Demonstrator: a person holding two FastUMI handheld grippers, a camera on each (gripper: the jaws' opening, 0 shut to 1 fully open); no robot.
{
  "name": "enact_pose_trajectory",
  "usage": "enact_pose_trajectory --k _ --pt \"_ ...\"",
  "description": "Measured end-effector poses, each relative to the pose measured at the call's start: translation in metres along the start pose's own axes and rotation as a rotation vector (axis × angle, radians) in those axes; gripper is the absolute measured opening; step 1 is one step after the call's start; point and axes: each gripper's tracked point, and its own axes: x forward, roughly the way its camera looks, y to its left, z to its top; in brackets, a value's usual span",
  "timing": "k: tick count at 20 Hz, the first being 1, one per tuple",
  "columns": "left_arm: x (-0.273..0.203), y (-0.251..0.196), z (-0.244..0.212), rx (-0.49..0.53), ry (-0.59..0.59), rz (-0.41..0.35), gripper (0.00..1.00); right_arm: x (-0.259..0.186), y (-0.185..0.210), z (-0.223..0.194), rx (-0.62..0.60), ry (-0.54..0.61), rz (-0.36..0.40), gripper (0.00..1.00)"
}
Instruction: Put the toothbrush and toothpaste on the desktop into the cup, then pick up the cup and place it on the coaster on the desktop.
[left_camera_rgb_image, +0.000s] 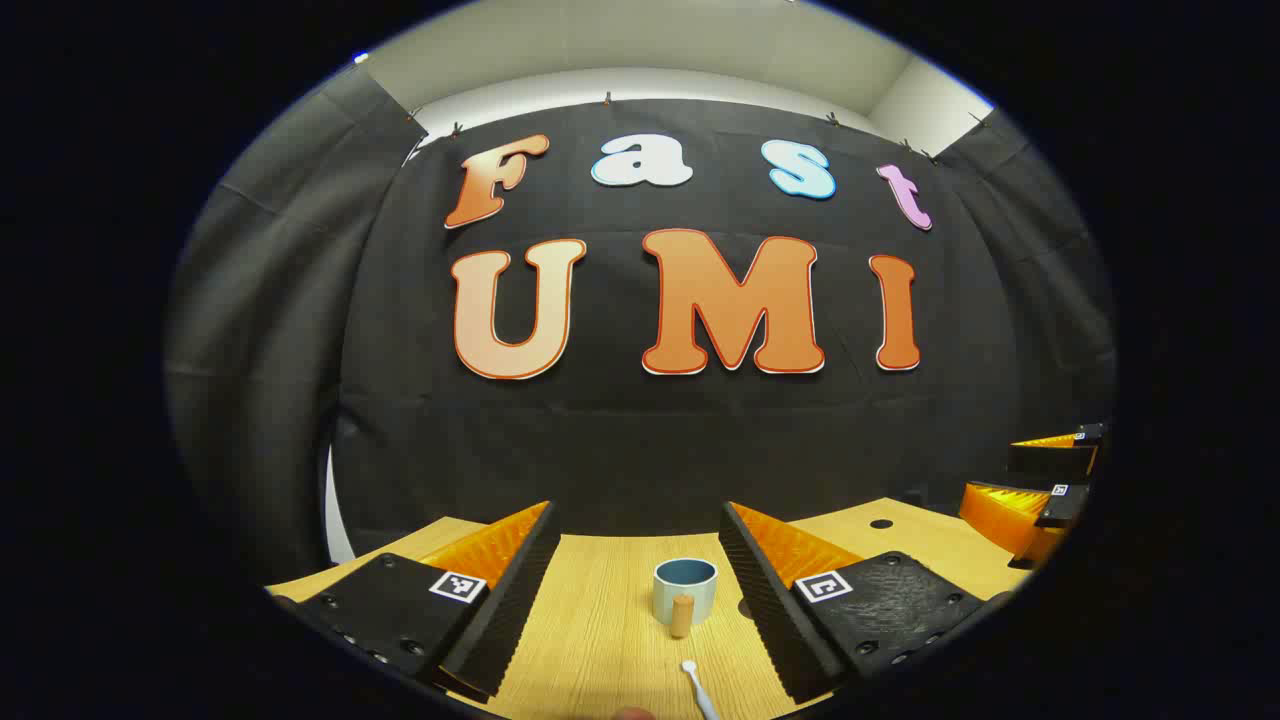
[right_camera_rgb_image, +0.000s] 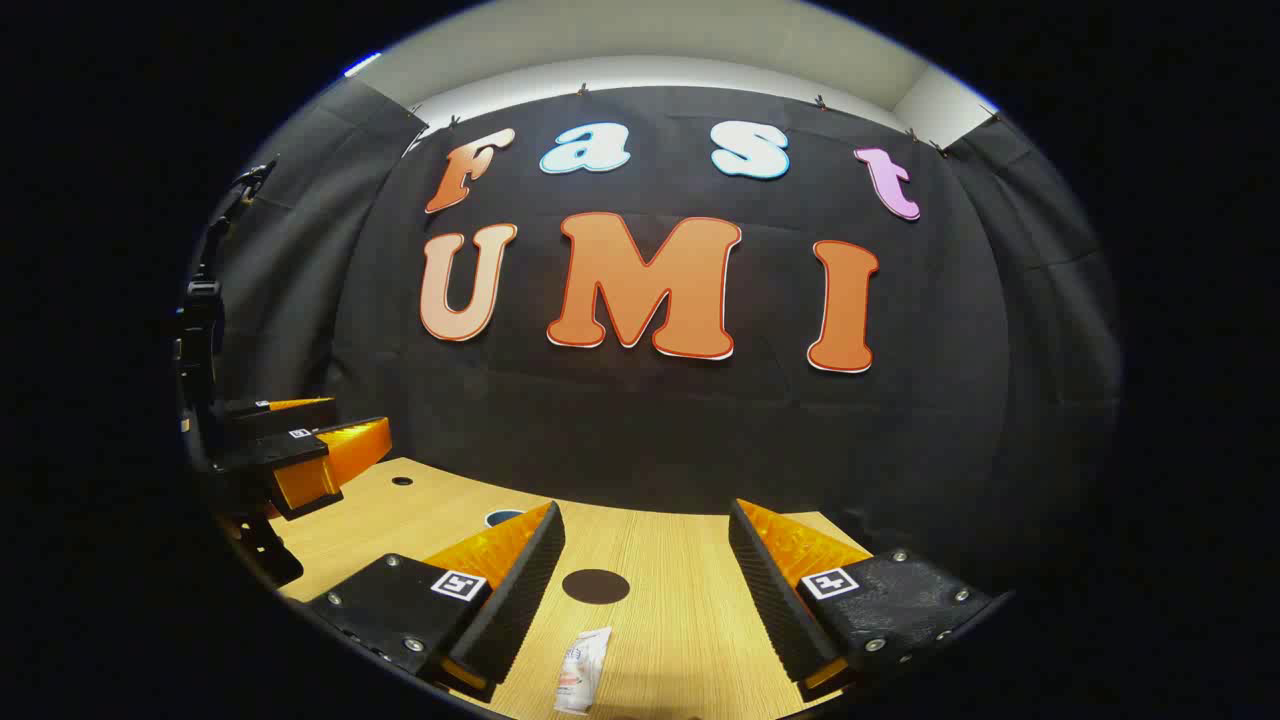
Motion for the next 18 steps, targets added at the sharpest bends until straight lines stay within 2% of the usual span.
enact_pose_trajectory --k 11,18 --pt "-0.001 -0.007 0.000 0.009 0.002 -0.008 0.96 0.000 0.004 -0.007 -0.016 0.014 0.017 0.99" --pt "-0.002 -0.006 0.001 0.009 -0.004 -0.004 0.96 0.001 -0.002 -0.009 0.024 0.023 0.021 0.99"
